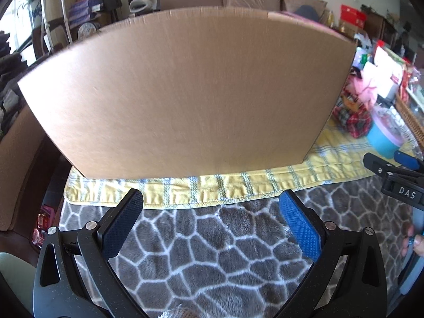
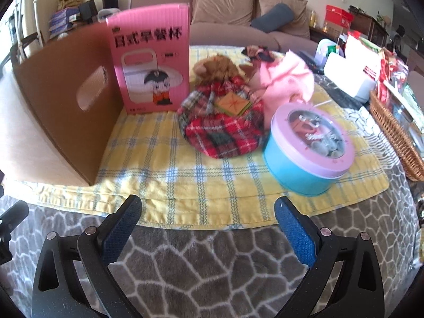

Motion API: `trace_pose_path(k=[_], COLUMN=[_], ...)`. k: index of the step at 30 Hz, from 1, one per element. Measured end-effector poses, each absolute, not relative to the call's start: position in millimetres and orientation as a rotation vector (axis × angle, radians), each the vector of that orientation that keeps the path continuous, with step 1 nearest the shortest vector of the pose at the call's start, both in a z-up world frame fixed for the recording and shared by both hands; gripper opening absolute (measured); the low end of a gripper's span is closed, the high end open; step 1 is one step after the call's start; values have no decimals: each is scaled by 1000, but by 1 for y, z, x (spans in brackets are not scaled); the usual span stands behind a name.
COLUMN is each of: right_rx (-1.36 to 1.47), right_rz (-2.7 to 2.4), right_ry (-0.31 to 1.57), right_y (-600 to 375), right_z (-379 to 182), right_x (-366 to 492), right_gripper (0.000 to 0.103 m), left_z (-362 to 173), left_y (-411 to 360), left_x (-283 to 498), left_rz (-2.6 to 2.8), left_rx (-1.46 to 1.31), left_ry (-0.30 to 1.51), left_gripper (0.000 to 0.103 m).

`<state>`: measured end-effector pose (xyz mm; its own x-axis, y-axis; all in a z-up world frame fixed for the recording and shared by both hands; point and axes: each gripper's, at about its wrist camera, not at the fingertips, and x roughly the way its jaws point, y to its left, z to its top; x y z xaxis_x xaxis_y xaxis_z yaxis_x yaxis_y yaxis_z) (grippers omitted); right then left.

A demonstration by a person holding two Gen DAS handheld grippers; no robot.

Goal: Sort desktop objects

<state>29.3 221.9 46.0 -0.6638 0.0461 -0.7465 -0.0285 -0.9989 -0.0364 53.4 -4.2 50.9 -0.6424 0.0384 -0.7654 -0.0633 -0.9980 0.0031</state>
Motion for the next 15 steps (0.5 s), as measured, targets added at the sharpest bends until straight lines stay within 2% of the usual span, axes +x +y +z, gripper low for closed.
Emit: trace_pose_path(k=[15], right_rx=[-1154], right_rz=[2866], right_ry=[-55], right_y=[223], right_z=[106], right_x=[54], right_gripper=[101], left_z=[95], left_y=[-16], left_x=[59], left_rz=[2817], left_rx=[-1179], left_ry=[-13], left_gripper=[103])
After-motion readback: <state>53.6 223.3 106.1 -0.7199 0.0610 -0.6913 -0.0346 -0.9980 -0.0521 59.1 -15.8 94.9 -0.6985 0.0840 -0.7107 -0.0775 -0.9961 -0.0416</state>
